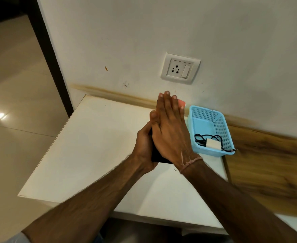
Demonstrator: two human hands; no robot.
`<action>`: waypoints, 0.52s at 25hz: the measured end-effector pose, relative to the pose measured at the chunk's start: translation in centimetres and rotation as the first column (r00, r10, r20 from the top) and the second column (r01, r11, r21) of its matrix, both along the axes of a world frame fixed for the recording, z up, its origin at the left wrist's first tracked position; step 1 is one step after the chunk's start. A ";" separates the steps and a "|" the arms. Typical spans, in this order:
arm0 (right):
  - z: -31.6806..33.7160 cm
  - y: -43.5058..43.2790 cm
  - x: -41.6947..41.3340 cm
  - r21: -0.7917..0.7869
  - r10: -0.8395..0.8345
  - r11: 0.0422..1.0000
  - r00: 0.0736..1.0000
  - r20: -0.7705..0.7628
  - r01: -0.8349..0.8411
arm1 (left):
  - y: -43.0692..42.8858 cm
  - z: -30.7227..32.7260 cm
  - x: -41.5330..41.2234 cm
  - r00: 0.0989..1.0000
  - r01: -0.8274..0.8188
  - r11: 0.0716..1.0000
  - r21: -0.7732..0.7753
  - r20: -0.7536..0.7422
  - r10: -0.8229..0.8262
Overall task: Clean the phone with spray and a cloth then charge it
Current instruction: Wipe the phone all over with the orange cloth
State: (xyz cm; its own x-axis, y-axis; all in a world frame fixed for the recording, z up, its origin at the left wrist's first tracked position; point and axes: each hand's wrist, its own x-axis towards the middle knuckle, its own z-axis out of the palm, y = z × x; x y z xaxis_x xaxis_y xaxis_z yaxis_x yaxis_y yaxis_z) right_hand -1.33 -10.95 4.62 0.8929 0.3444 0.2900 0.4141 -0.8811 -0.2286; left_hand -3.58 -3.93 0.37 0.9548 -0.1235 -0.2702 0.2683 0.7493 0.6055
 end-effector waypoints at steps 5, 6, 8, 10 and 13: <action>0.0 -2.0 0.8 -0.044 0.108 0.993 0.994 0.010 -0.107 | 0.0 -0.1 0.0 0.999 -0.018 1.000 0.023 0.035 0.017; 0.1 -2.5 1.1 -0.017 0.061 0.998 0.998 -0.009 -0.062 | -0.2 0.1 0.0 0.999 -0.025 0.999 0.023 0.037 0.025; 0.3 -2.7 1.5 0.028 -0.010 1.000 0.999 -0.047 0.012 | -0.3 0.1 0.0 0.999 -0.031 0.999 0.023 0.036 0.030; 0.3 -2.1 1.1 0.029 0.016 0.999 0.999 -0.035 -0.015 | -0.3 -0.1 0.0 0.998 -0.031 0.999 0.021 0.057 0.030; -0.3 -1.7 -0.7 -0.034 0.149 0.988 0.989 -0.021 -0.150 | 0.3 -0.1 -0.2 0.998 0.003 1.000 -0.026 0.065 -0.001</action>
State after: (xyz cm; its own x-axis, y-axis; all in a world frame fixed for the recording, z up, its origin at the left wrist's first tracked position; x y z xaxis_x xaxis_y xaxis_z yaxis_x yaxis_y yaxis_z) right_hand -2.07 -12.70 4.32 0.8357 0.4842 0.2592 0.5377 -0.8172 -0.2073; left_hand -3.76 -3.63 0.29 0.9699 -0.1317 -0.2047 0.2308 0.7644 0.6021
